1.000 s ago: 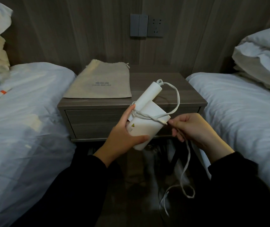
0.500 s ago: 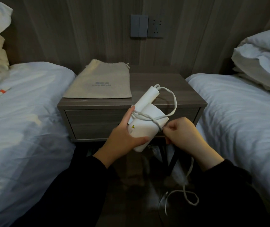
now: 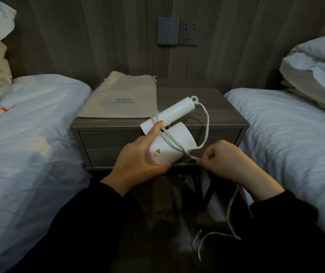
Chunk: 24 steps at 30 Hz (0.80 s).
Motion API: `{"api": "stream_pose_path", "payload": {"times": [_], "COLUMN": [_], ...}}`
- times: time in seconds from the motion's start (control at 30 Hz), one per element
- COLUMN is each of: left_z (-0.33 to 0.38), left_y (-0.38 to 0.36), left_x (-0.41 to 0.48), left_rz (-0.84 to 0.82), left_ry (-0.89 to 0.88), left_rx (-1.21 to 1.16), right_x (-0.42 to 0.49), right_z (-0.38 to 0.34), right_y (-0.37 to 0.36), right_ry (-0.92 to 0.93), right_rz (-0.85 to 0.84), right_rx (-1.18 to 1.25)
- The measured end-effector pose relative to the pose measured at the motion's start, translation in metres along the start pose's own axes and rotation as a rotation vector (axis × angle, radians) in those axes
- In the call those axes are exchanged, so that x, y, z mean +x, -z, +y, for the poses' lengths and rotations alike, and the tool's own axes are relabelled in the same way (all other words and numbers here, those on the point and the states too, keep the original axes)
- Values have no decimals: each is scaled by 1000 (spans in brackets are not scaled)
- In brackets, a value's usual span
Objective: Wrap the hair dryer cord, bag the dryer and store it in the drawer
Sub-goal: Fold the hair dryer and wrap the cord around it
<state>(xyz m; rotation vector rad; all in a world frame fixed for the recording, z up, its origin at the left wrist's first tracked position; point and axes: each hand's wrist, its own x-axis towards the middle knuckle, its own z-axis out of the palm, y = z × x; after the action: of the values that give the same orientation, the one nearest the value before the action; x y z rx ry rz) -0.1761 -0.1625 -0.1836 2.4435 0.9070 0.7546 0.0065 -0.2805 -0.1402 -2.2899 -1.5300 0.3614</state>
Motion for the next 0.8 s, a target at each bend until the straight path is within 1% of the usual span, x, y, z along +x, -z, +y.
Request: {"api": "stream_pose_path", "payload": {"times": [0.1,0.23,0.3,0.37,0.5,0.53,0.57,0.6,0.67,0.7,0.73,0.8], "left_z": [3,11,11,8,2,1,1,2,2,1,0,-3], "left_y": [-3,-11,-15,-15,-6,-4,-3,-1,-1,-3,-6,-11], "left_x": [0,1,0,1,4,5,5,5,4,4,3,2], "left_rz": [9,-15,-22,-49,-53,-64,-80,-96,-117,-119,-119,-127], "left_ry": [-76,-102,-99,-60,-42,-54,-70,-88,-126,-147,-167,-200], "left_rx": [198,409,458,445,404,406,422,450,528,561,585,612], "right_x": [-5,-11,-12,-12,-18,-19,-18,-18,-16,-15,-14,-14], "right_z": [0,-8,-15,-20,-24,-24,-24,-25,-26,-25,-25,-20], "right_y": [9,0,-8,-9,2,4,5,6,5,2,-1,-4], "right_ry": [-15,108,144,155,184,207,220,206,135,122,135,198], "right_rz": [-13,-188,-211,-136,176,225,234,181,-75,-205,-291,-356], "right_rx": [-161,-380,-437,-463,-498,-506,-507,-491,-423,-394,-373,-310]}}
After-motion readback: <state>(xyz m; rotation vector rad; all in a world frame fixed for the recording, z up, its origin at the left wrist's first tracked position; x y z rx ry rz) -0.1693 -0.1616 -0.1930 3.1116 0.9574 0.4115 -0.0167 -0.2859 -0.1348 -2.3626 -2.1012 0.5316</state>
